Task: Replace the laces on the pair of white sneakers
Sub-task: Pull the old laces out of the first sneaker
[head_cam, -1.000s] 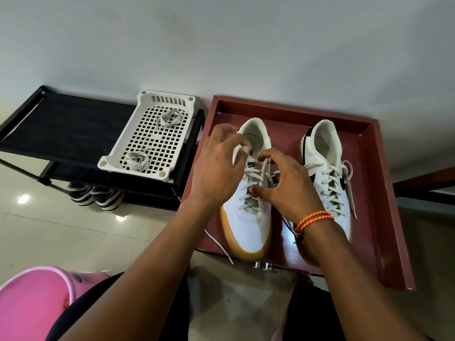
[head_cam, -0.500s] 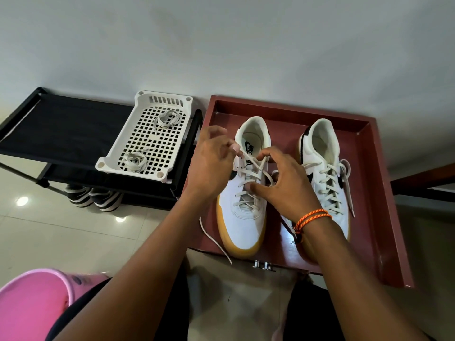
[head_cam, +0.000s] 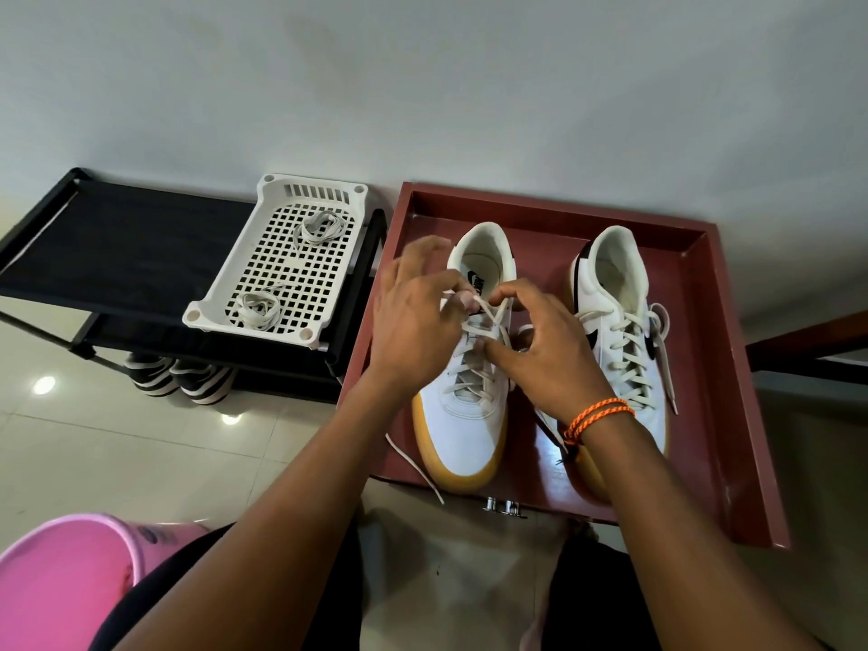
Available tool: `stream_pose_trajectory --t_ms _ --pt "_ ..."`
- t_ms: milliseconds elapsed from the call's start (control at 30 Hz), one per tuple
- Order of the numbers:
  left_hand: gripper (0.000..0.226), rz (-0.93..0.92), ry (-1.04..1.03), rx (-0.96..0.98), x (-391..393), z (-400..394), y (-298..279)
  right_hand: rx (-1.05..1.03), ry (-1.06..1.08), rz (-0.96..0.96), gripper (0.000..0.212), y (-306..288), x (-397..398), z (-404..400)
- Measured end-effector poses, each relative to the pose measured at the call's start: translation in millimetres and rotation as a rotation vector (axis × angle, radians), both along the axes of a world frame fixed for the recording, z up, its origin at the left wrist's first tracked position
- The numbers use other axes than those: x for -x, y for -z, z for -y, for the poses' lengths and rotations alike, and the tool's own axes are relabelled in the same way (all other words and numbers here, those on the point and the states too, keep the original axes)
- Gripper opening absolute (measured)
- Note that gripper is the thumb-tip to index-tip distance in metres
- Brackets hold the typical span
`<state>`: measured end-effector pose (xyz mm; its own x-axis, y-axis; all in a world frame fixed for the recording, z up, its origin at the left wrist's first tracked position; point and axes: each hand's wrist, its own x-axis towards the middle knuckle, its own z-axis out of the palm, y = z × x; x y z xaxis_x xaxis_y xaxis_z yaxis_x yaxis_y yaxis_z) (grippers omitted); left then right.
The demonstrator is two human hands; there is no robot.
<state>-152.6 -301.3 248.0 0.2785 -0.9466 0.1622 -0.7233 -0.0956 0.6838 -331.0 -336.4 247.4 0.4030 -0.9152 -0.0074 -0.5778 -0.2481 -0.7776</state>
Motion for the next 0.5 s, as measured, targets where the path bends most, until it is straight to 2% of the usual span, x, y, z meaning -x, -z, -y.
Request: stream_pose_trajectory --t_ms 100,200,333,433,500 --pt "0.012 0.026 -0.12 0.097 -7 -1 -5 0.003 0.008 -0.008 0.044 0 0 0" --pt "0.027 0.144 -0.015 0.131 -1 -4 -8 0.004 0.015 -0.017 0.045 -1 0 -1" --pt "0.013 0.223 0.143 -0.017 11 -7 6 0.016 0.023 -0.022 0.044 -3 -1 -1" --pt "0.009 0.242 0.158 0.017 12 -7 6 0.004 0.019 -0.023 0.045 -5 -1 -1" --pt "0.005 0.15 0.111 0.056 6 -5 1 -0.008 0.013 -0.025 0.046 -4 0 0"
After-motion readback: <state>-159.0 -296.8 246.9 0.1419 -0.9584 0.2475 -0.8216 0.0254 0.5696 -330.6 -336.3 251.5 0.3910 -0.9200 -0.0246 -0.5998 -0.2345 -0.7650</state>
